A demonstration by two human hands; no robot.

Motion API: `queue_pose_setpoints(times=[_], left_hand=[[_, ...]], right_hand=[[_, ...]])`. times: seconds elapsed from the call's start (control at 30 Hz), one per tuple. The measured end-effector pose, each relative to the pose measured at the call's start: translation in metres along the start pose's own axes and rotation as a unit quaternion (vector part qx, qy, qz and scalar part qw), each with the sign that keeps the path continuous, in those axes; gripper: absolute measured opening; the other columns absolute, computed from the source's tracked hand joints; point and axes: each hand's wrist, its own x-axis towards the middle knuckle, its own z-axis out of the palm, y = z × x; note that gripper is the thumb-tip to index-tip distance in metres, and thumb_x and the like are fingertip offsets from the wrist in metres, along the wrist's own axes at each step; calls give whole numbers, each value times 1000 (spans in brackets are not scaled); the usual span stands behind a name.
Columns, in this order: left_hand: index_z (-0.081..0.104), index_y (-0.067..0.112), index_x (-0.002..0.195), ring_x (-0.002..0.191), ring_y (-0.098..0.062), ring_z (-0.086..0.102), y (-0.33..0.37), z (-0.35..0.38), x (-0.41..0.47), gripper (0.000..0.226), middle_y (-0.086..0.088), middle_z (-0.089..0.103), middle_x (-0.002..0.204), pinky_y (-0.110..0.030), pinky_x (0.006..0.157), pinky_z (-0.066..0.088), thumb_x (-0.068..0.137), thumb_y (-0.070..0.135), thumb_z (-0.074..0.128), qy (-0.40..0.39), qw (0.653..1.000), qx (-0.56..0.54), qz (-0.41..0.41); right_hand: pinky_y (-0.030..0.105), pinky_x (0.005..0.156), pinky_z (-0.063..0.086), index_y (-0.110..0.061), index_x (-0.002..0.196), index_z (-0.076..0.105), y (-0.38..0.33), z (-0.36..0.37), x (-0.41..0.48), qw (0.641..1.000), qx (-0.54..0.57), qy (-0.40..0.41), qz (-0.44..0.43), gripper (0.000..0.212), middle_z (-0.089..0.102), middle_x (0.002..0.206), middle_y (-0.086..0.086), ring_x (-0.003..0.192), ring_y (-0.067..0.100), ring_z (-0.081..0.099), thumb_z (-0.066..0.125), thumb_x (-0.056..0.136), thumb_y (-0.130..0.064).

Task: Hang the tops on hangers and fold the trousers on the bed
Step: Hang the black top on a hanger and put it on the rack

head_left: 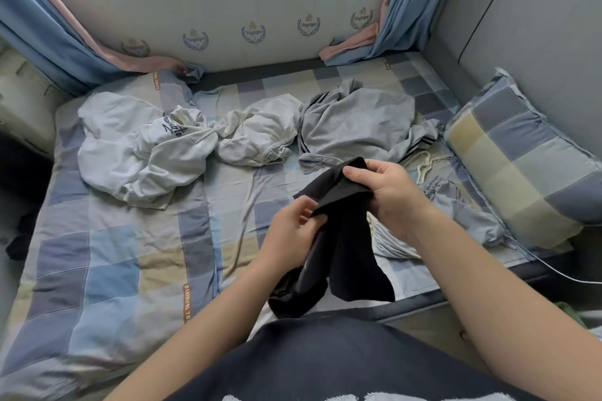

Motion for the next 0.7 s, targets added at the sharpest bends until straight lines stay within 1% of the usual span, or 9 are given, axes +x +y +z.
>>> queue_pose_setpoints(times=[0.1,0.17,0.23,0.33,0.4,0.47,0.53,0.6,0.7], left_hand=[[56,17,82,61,-4,53,8,-10,2,22,3,58,69,-18,64,41,97,1,59,84,994,-69,12],[51,15,82,63,-8,49,16,-20,9,23,-2,53,70,-22,64,40,97,-2,54,141,983,-108,36],[51,15,84,64,-8,43,26,-26,14,21,0,48,69,-24,63,37,98,-1,52,154,979,-120,66],[55,15,87,63,-8,42,42,-27,17,18,3,48,69,-21,59,37,100,2,52,171,971,-145,79],[58,11,88,67,-7,45,51,-33,20,14,2,52,73,-20,63,40,99,4,54,181,968,-144,98],[59,9,87,70,-6,48,55,-41,22,13,4,55,75,-21,68,41,99,5,55,191,966,-137,110],[59,14,85,71,-4,49,58,-49,23,17,12,55,73,-20,70,41,99,6,55,199,962,-145,115],[59,21,83,72,-4,50,60,-55,23,22,17,56,71,-21,72,42,100,8,55,204,959,-159,118],[59,26,80,73,-9,49,59,-64,26,22,14,55,72,-28,73,41,98,14,56,234,950,-175,115]], right_hand=[[25,61,52,-10,83,64,7,-16,3,996,-77,45,-23,15,64,71,1,64,12,61,61,98,-10],[29,64,46,-13,85,58,17,-24,6,981,-175,74,-46,18,57,71,-2,65,10,53,59,101,-19],[36,69,42,-14,87,54,28,-27,7,968,-234,65,-59,19,54,77,1,71,13,49,57,100,-28],[34,62,38,-17,88,50,37,-20,8,967,-238,48,-72,20,51,71,2,63,14,46,58,100,-32],[31,57,38,-17,93,53,37,-16,5,977,-197,21,-75,16,55,68,7,59,18,49,63,98,-30],[32,56,44,-17,99,57,37,-16,1,978,-197,-36,-65,21,63,71,14,60,23,55,74,91,-26],[37,68,55,-15,99,63,41,-19,0,964,-246,-85,-57,25,73,84,15,72,23,66,81,84,-23],[42,82,56,-14,98,71,51,-22,1,954,-280,-90,-49,19,75,93,13,85,20,70,81,84,-21],[41,85,55,-35,86,74,68,-32,8,934,-351,-69,-28,6,75,85,-8,86,15,70,77,82,-32]])
